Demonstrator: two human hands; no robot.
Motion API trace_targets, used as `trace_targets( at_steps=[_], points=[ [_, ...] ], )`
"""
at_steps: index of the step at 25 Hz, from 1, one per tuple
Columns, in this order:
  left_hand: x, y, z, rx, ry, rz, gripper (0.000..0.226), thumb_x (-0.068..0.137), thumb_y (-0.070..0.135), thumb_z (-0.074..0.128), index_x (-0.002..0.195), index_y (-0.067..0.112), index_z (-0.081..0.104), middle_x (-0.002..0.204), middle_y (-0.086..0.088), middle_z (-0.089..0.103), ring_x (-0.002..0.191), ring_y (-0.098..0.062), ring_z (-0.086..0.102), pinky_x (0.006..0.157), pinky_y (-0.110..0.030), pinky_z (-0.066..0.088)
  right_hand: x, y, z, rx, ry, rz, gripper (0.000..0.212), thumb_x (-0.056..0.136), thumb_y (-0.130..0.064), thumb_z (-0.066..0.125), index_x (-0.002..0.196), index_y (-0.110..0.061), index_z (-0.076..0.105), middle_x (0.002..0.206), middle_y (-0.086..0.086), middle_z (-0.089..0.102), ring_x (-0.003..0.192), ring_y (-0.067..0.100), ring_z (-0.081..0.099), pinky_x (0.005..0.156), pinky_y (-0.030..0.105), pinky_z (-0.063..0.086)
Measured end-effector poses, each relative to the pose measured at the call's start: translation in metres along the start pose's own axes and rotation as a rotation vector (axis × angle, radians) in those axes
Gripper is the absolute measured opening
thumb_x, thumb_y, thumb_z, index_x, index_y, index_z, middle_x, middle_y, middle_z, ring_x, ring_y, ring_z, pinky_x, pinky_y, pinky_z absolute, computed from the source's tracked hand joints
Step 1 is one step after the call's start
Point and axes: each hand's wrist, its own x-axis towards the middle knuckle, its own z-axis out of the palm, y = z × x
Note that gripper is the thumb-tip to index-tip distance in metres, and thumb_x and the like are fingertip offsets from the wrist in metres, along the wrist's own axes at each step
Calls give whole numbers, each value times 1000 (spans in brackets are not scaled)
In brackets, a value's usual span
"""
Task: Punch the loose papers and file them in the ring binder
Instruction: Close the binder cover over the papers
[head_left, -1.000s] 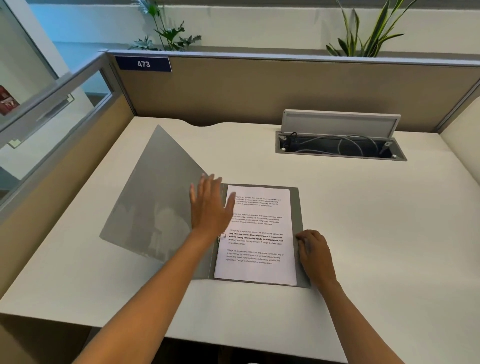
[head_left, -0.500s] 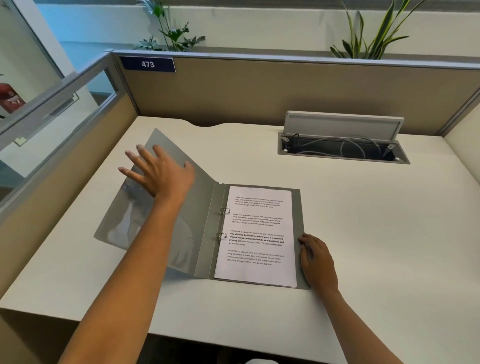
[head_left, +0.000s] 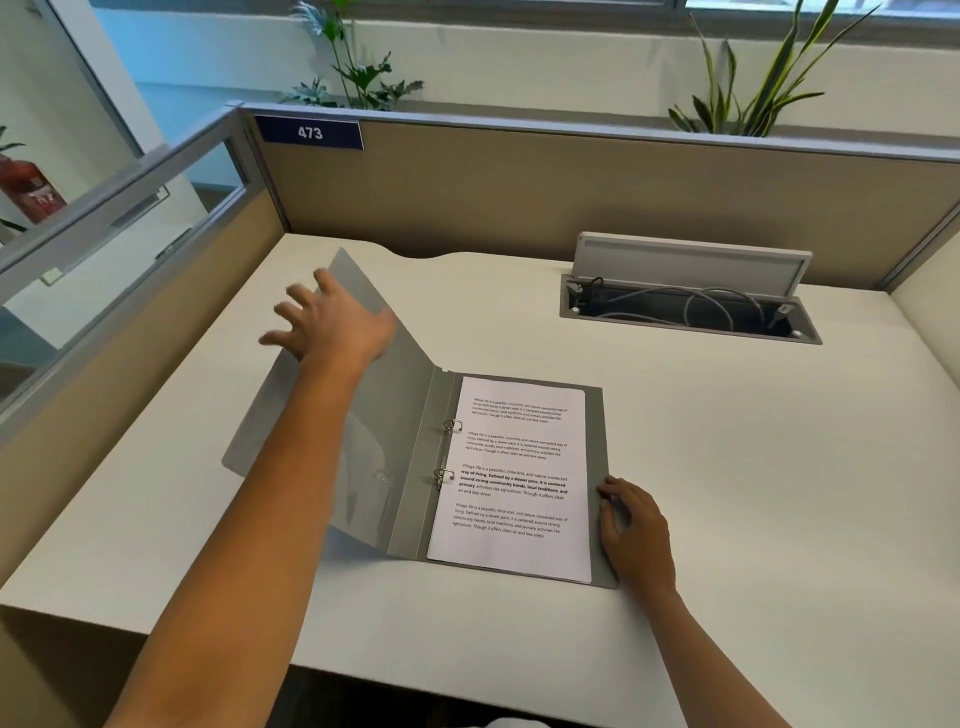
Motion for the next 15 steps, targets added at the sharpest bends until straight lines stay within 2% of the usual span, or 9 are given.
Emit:
trace_targets(
  at_steps=[3, 8, 15],
  points=[
    [-13, -2, 0, 27, -52, 34, 91, 90, 57, 57, 155, 9, 15, 156, -23, 26, 142, -42, 29, 114, -58, 29, 0, 0, 1, 6, 3, -2, 25, 88, -5, 67, 109, -16, 73, 119, 0, 69, 113, 18, 63, 100, 32, 48],
    [-42, 18, -19, -136, -80, 204, 85, 91, 56, 57, 153, 13, 19, 153, -17, 34, 137, -39, 38, 105, -51, 39, -1, 1, 1, 18, 5, 7, 25, 87, -5, 67, 109, -16, 73, 120, 0, 69, 113, 18, 63, 101, 34, 49],
    [-74, 42, -20, -369, -325, 368, 80, 92, 60, 54, 152, 24, 16, 156, -9, 36, 134, -34, 46, 103, -45, 42, 0, 0, 0, 4, -9, 21, 23, 89, -8, 66, 109, -17, 72, 120, -1, 69, 114, 18, 62, 101, 30, 46]
  ],
)
